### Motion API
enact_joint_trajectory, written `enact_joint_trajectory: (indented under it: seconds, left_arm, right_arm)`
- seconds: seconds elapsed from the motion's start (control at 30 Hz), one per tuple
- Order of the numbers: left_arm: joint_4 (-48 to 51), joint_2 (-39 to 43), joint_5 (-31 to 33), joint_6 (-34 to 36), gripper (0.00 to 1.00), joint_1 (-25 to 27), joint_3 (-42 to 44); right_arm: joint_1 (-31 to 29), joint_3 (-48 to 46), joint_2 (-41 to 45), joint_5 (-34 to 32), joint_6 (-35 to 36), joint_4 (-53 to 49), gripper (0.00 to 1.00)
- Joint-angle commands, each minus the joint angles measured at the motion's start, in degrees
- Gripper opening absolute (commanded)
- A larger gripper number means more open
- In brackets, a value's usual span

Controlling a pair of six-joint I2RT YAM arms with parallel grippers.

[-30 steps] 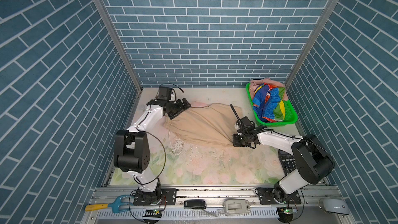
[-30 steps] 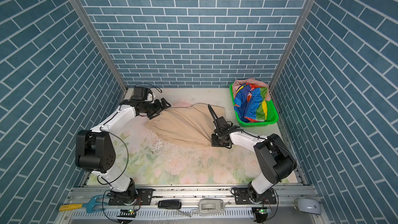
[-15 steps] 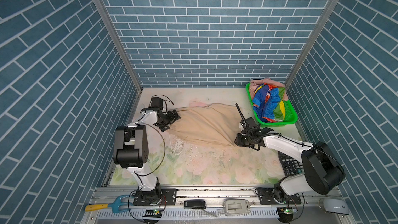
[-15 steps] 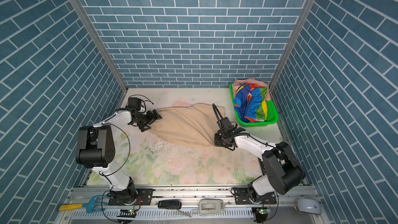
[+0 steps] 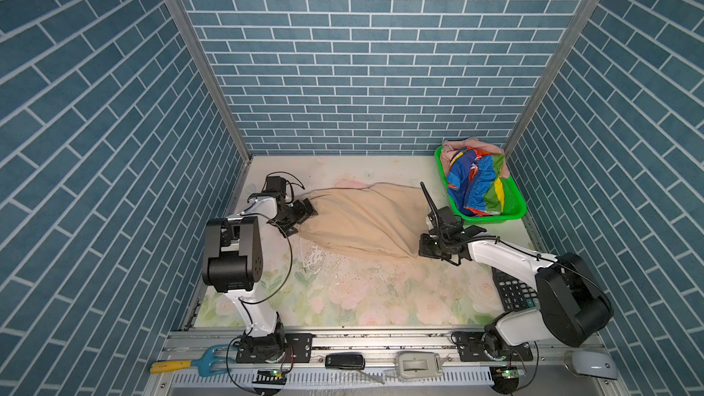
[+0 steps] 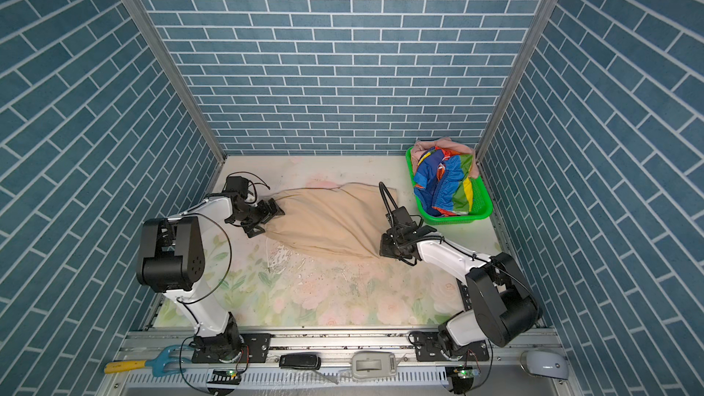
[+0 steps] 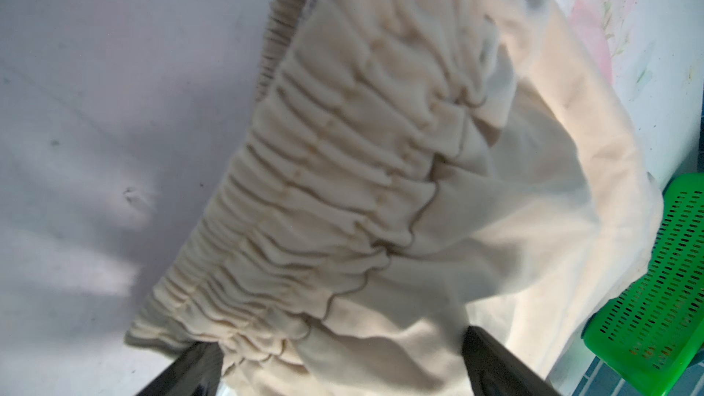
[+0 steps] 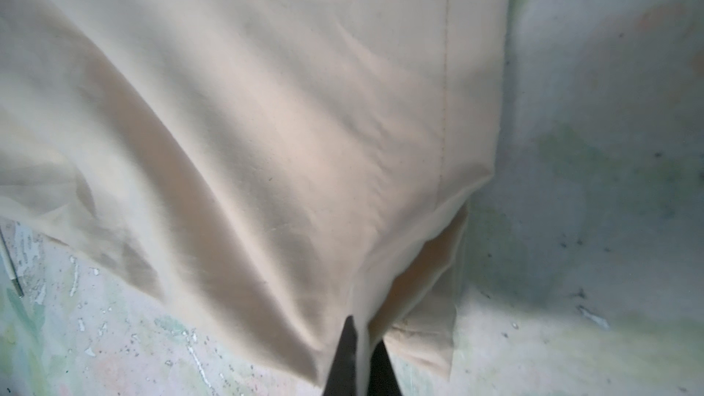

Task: Fold and stack the shorts

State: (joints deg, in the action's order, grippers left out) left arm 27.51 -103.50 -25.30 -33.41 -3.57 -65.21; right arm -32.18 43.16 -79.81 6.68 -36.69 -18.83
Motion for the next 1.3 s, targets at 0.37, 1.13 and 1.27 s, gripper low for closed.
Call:
enact_joint_trajectory:
  seconds: [0.37,1.13,1.27]
  left_arm:
    - [4.73,-2.30,2.36,2.36,1.00,-3.61,-0.71]
    - [6.36,2.42,2.99,7.02,1.00,18.89,-15.22]
    - [2.40,-0.57,2.49,3.89,1.00,19.32,-10.58]
  right_arm:
    - [0.10,-12.50,3.44,0.32,-4.29,5.49,0.04]
    - [4.81,34.54,-20.24,12.67,9.88,-1.96,0.99]
    - [4.69,41.31,-29.58,22.63,4.59,6.12,0.99]
